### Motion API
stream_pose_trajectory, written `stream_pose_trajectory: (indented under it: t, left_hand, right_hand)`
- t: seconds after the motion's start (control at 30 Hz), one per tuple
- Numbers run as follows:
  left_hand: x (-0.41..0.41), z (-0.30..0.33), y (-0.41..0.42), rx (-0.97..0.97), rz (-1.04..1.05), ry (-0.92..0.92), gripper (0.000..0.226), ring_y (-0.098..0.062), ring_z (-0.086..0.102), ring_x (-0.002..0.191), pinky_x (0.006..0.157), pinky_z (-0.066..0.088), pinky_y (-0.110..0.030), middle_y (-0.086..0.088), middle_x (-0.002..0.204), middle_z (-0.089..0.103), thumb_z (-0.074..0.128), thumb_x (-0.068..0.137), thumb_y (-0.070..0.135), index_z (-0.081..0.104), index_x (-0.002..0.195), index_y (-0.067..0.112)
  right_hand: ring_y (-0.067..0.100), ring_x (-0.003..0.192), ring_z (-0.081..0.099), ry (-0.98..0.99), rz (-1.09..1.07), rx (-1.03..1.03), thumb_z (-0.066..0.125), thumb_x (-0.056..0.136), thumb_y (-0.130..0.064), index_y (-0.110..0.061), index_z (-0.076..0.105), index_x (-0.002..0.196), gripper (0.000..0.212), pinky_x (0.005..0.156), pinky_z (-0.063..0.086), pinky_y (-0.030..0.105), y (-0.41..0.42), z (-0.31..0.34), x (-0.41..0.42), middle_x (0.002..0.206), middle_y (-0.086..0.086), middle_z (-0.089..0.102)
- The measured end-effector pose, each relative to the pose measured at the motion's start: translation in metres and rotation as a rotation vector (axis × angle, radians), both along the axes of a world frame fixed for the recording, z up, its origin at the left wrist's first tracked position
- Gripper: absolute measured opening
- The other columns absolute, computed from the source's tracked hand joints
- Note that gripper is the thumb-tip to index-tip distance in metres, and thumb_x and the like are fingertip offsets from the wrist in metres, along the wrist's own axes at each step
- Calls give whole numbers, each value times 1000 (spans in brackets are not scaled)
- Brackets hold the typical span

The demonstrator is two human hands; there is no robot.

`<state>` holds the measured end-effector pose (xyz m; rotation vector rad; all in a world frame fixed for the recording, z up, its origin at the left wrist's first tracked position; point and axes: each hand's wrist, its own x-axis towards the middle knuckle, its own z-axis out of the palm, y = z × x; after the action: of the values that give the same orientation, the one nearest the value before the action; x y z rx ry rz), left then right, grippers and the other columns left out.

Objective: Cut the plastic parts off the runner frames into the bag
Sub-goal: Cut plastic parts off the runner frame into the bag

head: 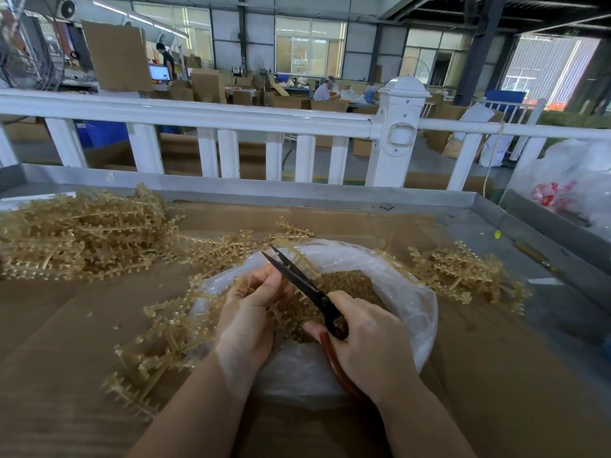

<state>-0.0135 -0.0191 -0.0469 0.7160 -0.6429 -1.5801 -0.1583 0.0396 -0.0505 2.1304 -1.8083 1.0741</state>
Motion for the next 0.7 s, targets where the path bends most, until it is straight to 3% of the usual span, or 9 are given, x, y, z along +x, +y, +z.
stream_pose_trajectory:
  t: [0.17, 0.2, 0.33, 0.5, 0.7]
  left_hand:
    - [-2, 2, 1, 19, -32, 23, 11, -17, 70, 65, 54, 55, -25, -8, 73, 70, 59, 82, 2, 59, 73, 9]
    - [-2, 3, 3, 25, -42, 16, 5, -19, 70, 68, 57, 56, -27, -9, 75, 70, 61, 78, 4, 58, 77, 8]
    - [1, 3, 2, 29, -54, -64, 22, -20, 60, 76, 78, 49, -33, -9, 80, 64, 64, 66, 13, 57, 85, 6]
    - [0, 4, 3, 0, -59, -98, 13, -15, 53, 63, 70, 44, -29, -4, 63, 58, 63, 68, 13, 62, 78, 5]
    - [-1, 5, 3, 14, -62, -93, 9, -15, 52, 62, 69, 43, -29, -3, 62, 58, 63, 68, 13, 63, 74, 7]
  right_hand:
    - [4, 63, 56, 26, -21, -5, 57, 80, -58, -26, 65, 93, 36, 59, 28, 6, 1, 1, 0, 68, -12, 62]
    - [5, 63, 56, 28, -23, -10, 59, 80, -57, -26, 65, 94, 35, 59, 27, 6, 1, 1, 1, 69, -12, 62]
    - [5, 63, 57, 23, -22, -24, 63, 80, -54, -25, 64, 92, 32, 59, 30, 9, 0, 2, 2, 69, -12, 62]
    - [7, 61, 55, 21, 3, -12, 57, 83, -54, -23, 62, 91, 33, 57, 34, 13, -1, 2, 3, 68, -10, 60]
    - [8, 60, 55, 26, 20, 3, 58, 85, -53, -22, 61, 92, 32, 55, 40, 16, -2, 2, 3, 67, -9, 59]
